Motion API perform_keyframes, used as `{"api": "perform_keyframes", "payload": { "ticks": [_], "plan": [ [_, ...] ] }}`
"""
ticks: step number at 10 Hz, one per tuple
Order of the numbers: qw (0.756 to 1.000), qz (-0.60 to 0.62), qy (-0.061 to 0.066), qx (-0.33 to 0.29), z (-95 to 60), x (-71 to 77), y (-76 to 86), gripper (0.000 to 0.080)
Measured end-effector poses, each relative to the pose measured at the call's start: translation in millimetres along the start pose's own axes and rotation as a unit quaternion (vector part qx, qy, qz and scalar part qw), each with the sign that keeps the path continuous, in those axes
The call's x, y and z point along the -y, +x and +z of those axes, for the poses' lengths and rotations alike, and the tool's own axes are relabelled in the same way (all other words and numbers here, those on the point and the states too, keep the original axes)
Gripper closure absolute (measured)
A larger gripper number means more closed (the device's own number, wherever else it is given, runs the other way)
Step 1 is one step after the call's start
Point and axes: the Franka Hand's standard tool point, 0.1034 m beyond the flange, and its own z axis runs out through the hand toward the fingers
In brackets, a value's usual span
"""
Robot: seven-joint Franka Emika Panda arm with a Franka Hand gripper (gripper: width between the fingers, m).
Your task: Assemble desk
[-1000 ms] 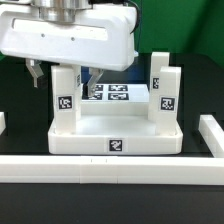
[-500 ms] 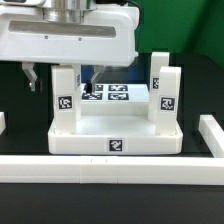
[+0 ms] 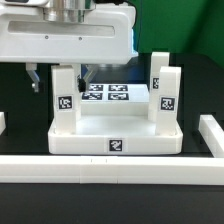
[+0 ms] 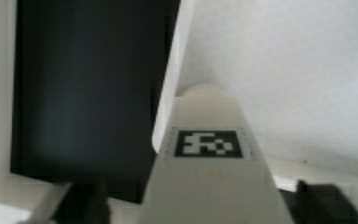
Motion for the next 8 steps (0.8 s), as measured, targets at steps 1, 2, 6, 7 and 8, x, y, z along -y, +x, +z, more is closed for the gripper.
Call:
{"api": "perform_keyframes", "payload": {
  "ticks": [1, 2, 6, 7, 8],
  "plan": [
    [1.0, 0.006, 0.0, 0.0, 0.1, 0.1, 0.0, 0.0508],
    [1.0, 0.017, 0.0, 0.0, 0.0, 0.3, 0.0, 0.0508],
    [0.993, 0.115, 0.001, 0.0, 0.2, 0.6, -0.1, 0.0508],
    [0.989, 0.146, 0.003, 0.001, 0.2, 1.0, -0.5, 0.0508],
    [0.976, 0.216, 0.012, 0.002, 0.5, 2.2, -1.5, 0.0508]
  ]
}}
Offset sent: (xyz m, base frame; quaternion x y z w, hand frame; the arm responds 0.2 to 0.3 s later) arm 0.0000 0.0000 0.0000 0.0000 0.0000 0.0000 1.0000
